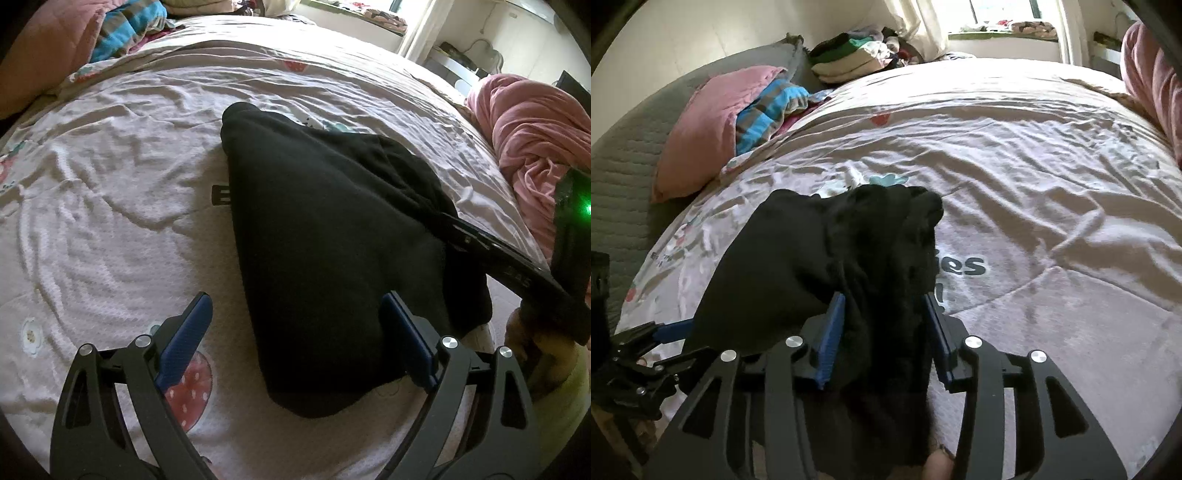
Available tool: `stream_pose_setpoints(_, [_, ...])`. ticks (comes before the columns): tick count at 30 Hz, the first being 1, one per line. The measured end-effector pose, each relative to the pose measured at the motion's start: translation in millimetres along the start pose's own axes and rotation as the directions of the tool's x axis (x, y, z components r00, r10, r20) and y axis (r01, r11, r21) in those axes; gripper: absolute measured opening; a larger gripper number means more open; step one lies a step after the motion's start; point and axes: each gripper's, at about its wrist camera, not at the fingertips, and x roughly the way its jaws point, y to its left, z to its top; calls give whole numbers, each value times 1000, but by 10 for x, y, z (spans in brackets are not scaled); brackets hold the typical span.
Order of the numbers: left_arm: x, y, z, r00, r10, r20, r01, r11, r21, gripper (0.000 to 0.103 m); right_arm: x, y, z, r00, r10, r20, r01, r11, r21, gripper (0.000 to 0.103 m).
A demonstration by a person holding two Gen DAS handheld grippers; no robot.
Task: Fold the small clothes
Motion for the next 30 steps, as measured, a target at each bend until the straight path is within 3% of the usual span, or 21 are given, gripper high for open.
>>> stream_pose_setpoints(8, [-62, 18, -31, 1000, 7, 11, -7, 1000, -4, 85, -209, 21, -51, 998, -43, 43, 44, 999, -7, 49])
stream_pose_setpoints(10, [-85, 26, -39, 1000, 9, 15, -9, 1000, -2, 86, -311, 42, -64, 996, -55, 71, 56, 998, -12, 61])
stream_pose_setpoints(19, [-251, 21, -114, 998, 37, 49, -37, 999, 13, 90, -807, 236, -201, 977, -96, 190, 111, 991, -69, 94])
stream_pose_setpoints(30, [-724, 69, -432, 986, 63, 151, -67, 997, 22, 93, -1331, 554, -601, 955, -108, 275, 152, 978, -144, 98])
